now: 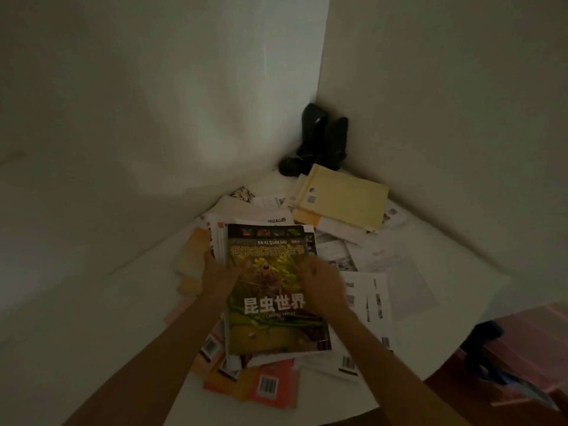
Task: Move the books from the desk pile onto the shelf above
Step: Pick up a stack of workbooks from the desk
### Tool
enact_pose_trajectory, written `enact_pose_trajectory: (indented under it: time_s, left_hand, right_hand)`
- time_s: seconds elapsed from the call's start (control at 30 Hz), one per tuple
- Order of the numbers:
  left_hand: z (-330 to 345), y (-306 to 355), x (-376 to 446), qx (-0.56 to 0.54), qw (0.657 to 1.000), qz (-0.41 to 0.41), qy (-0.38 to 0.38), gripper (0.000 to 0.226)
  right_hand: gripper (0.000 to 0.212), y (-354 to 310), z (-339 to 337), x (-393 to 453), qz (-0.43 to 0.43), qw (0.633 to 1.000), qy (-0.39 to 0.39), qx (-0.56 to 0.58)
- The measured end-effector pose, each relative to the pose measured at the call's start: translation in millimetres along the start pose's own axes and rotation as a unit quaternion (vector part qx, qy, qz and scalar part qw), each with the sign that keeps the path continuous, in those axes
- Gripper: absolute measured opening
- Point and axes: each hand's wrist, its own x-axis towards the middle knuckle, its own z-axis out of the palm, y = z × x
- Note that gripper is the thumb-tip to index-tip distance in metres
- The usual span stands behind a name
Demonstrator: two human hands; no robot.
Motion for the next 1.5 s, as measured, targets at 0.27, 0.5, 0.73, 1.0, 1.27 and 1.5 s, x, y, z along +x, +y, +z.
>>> enact_pose_trajectory:
  time_s: [0.27, 0.5, 0.73, 1.0, 1.27, 1.5]
  left_hand:
    - [-4.2, -7.2, -1.6, -0.032, 0.997, -0.038, -0.053, 0.050]
    - [14.3, 4.3, -22.9, -0.084, 0.994, -0.040, -0.058, 0.060]
    - [41.0, 51.7, -43.7, -0.063, 0.981, 0.124, -0.134, 0.068]
    - [73.9, 72.0, -49.1, -0.086, 0.965, 0.199, -0.148, 0.072]
    - [100.5, 21.7, -56.9, -0.060, 0.968, 0.171, -0.176, 0.093]
    - [119.3, 31.5, -51.6, -0.105, 0.982, 0.113, -0.107, 0.074]
  right_hand:
    - [0.036, 38.3, -2.8, 42.3, 0.127, 0.904, -0.189, 0.362]
    - [0.073, 45.4, -25.3, 45.8, 0.073, 0.906, -0.207, 0.362]
    - [0.062, 59.7, -90.4, 33.8, -0.113, 0.935, -0.105, 0.320]
    - [0.061, 78.9, -116.2, 35.1, -0.200, 0.936, -0.025, 0.288]
    - [0.069, 108.7, -98.7, 28.8, -0.157, 0.927, -0.007, 0.342]
    - [0.063, 87.7, -90.4, 37.5, -0.135, 0.902, 0.033, 0.408]
